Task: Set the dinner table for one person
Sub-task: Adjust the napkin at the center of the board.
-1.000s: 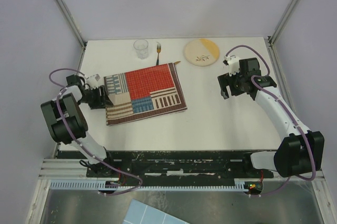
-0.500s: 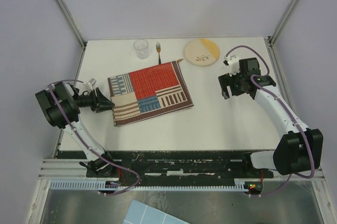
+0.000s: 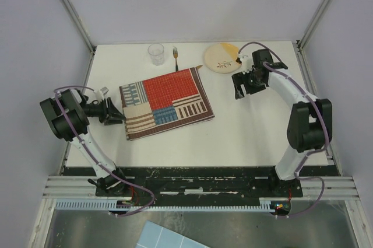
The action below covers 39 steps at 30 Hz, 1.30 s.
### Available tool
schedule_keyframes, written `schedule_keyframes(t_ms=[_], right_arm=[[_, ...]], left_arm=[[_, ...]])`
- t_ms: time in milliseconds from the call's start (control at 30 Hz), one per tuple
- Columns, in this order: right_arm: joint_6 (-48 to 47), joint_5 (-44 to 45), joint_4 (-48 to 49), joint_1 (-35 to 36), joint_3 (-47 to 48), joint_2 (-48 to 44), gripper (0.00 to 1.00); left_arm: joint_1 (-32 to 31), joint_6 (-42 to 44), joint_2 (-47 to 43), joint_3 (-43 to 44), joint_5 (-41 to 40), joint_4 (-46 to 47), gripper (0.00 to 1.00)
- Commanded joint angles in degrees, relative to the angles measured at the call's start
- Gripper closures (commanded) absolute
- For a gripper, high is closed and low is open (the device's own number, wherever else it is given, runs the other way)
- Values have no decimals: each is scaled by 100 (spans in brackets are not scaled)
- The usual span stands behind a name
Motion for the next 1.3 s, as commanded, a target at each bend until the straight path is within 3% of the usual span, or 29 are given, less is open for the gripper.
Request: schedule_keyframes(t_ms=[0, 200, 467, 1267], right_arm=[[82, -783, -420, 6, 1074, 841, 16], [390, -1896, -1023, 286, 2545, 2244, 18], [800, -3125, -1183, 615, 3305, 3164, 18], [1198, -3515, -958, 850, 3532, 4182, 18]], left_arm=[[25, 505, -20, 62, -1100, 530, 48], [17, 397, 119, 123, -1051, 644, 48], [18, 344, 126, 182, -1056, 738, 48], [-277, 17, 672, 902, -1217, 815, 48]])
